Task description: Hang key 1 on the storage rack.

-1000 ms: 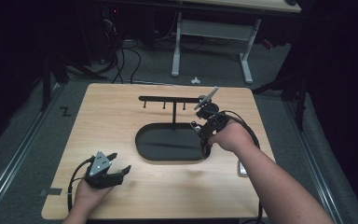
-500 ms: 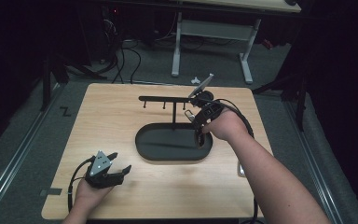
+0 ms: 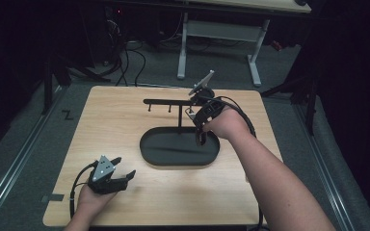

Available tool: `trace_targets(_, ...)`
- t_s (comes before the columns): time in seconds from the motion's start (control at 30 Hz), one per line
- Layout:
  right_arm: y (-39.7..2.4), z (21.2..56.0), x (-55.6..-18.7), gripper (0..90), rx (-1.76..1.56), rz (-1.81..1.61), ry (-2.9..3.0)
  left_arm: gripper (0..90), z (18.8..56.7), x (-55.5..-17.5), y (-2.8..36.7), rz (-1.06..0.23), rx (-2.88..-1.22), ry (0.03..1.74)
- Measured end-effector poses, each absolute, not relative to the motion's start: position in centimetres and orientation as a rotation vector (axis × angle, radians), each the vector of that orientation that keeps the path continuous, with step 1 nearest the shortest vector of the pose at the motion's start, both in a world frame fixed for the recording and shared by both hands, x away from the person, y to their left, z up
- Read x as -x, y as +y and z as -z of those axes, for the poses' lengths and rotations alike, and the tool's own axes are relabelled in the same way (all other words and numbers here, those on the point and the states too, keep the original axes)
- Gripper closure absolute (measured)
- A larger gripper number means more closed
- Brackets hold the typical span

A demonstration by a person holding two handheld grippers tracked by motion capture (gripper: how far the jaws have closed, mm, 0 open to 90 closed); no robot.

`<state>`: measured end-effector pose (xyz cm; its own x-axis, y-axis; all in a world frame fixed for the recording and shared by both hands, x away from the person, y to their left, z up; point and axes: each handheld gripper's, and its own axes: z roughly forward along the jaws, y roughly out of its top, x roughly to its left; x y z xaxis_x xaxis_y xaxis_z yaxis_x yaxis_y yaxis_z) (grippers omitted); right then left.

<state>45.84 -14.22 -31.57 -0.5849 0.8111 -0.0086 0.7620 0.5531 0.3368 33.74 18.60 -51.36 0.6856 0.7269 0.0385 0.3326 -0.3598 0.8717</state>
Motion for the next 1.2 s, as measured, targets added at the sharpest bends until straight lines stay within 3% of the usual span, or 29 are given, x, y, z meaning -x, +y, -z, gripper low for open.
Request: trace_targets(1.2, -14.3, 34.2, -47.6, 80.2, -1.413, -0.455, 2.577, 27.2, 51.5, -33.8, 18.5, -0.517, -1.970, 0.818)
